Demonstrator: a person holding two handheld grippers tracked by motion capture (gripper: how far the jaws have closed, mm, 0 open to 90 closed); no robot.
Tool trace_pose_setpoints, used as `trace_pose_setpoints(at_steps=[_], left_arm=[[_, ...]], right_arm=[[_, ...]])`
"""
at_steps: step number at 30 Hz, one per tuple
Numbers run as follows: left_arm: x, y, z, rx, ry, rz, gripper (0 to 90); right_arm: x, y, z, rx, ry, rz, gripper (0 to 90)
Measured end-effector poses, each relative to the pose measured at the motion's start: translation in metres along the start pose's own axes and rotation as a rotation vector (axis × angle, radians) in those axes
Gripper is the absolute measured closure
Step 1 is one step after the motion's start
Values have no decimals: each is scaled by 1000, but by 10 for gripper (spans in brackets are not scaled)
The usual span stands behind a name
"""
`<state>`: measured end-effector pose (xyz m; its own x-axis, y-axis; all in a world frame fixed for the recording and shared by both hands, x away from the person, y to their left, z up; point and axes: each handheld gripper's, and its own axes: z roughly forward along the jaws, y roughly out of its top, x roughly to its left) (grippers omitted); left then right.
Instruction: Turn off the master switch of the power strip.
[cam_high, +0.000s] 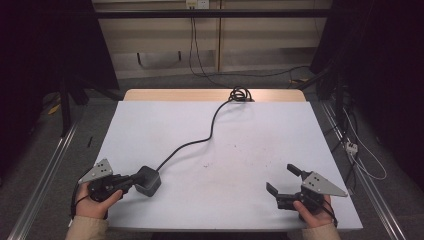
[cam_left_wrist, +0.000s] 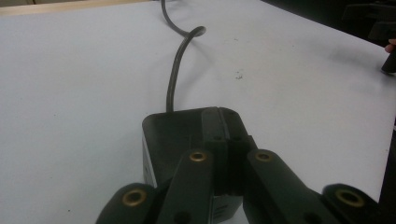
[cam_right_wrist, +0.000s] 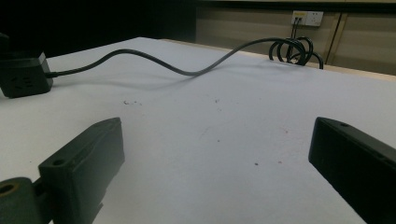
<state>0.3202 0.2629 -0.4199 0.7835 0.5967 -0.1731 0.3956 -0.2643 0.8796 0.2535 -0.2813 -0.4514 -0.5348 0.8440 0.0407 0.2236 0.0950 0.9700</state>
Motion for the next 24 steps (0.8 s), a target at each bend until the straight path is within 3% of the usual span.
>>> trace_pose_setpoints(at_steps=[24], left_arm=[[0, -1, 1, 27, 17, 7, 900]], right_arm=[[0, 0, 0, -1, 1, -1, 30]])
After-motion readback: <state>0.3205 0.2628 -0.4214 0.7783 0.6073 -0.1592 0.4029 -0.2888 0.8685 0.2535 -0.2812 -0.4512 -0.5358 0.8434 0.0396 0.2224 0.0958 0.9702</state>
